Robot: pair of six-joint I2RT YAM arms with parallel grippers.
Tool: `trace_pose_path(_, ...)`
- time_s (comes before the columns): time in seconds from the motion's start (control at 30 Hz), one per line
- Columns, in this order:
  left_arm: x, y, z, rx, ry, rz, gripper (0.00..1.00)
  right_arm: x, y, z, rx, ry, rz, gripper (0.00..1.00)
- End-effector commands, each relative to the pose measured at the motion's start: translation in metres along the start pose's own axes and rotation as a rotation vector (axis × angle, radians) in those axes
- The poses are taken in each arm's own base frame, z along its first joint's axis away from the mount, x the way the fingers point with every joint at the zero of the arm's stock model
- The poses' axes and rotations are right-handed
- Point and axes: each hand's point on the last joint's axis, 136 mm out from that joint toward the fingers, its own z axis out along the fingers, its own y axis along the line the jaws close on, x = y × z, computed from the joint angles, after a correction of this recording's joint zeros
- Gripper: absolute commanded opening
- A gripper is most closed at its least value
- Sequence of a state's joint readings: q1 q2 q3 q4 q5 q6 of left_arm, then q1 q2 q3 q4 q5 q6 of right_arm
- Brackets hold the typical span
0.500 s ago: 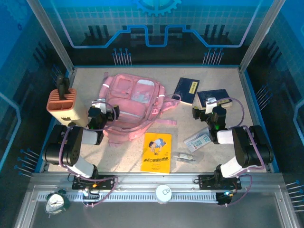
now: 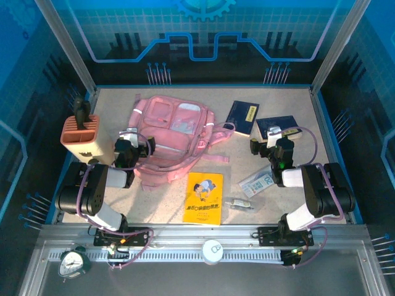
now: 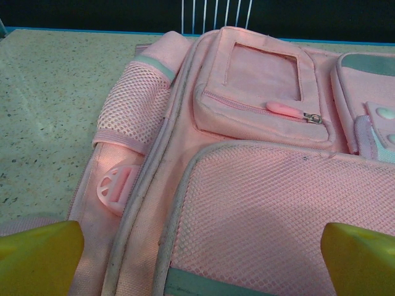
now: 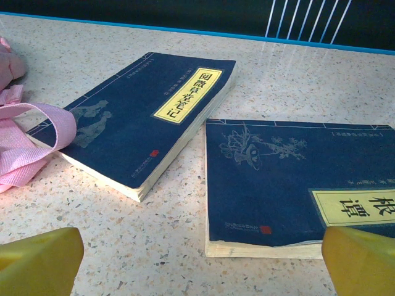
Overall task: Pack the student bag
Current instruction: Rotate the student bag at the top-center of the table.
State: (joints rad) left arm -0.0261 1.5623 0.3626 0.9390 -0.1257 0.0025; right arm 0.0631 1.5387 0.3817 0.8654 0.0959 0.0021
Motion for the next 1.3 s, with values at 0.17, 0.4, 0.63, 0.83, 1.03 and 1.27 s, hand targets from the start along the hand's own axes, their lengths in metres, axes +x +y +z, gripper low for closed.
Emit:
trace_pose_path(0.17, -0.009, -0.004, 0.001, 0.023, -0.017, 0.010, 0.99, -0.013, 0.004, 0.002, -0.012, -0.044, -0.016, 0.99)
trace_pose_path(0.4, -0.009, -0.004, 0.001, 0.024, -0.018, 0.010, 0.99, -0.014, 0.003, 0.002, -0.012, -0.045, -0.017, 1.00)
trace_pose_path(0.63, -0.009, -0.004, 0.001, 0.025, -0.016, 0.010, 0.99, -0.014, 0.003, 0.002, -0.012, -0.045, -0.015, 1.00)
trace_pose_path(0.83, -0.009, -0.003, 0.002, 0.019, -0.020, 0.009, 0.99, -0.014, 0.004, 0.002, -0.015, -0.046, -0.015, 1.00)
trace_pose_path(1.03, -0.017, -0.002, -0.014, 0.017, -0.081, 0.002, 0.99, -0.019, 0.005, -0.006, -0.020, -0.075, -0.021, 1.00)
trace_pose_path(1.27, -0.047, 0.000, -0.047, 0.005, -0.142, -0.024, 0.99, -0.044, -0.001, -0.032, 0.010, -0.070, 0.014, 0.99)
